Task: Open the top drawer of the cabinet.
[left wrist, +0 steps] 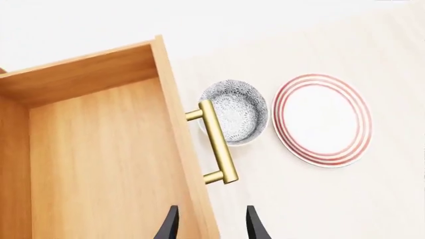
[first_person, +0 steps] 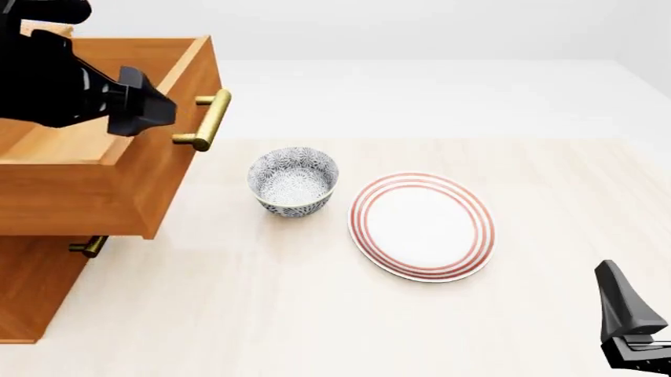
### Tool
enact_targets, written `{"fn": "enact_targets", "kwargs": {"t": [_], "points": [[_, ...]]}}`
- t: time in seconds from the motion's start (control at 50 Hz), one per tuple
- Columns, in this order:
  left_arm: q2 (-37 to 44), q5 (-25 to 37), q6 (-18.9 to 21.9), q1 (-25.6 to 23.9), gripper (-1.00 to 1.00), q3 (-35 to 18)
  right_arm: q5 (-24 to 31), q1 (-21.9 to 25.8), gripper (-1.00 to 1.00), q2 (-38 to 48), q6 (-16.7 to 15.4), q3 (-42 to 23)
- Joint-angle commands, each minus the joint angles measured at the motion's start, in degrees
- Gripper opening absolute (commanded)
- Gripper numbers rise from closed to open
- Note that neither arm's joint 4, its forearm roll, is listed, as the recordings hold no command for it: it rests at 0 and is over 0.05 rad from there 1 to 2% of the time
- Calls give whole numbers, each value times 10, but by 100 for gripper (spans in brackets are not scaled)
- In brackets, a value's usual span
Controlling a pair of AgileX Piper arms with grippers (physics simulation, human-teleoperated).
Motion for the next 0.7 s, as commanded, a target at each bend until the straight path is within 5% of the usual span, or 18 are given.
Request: {"fn": "enact_targets", "kwargs": {"t": [0.02,0.7], "points": [[-12,20,9,6,100,-18,0,0,100,0,0,0],[-88,48,7,31,100,-25,0,0,100,0,0,0]]}}
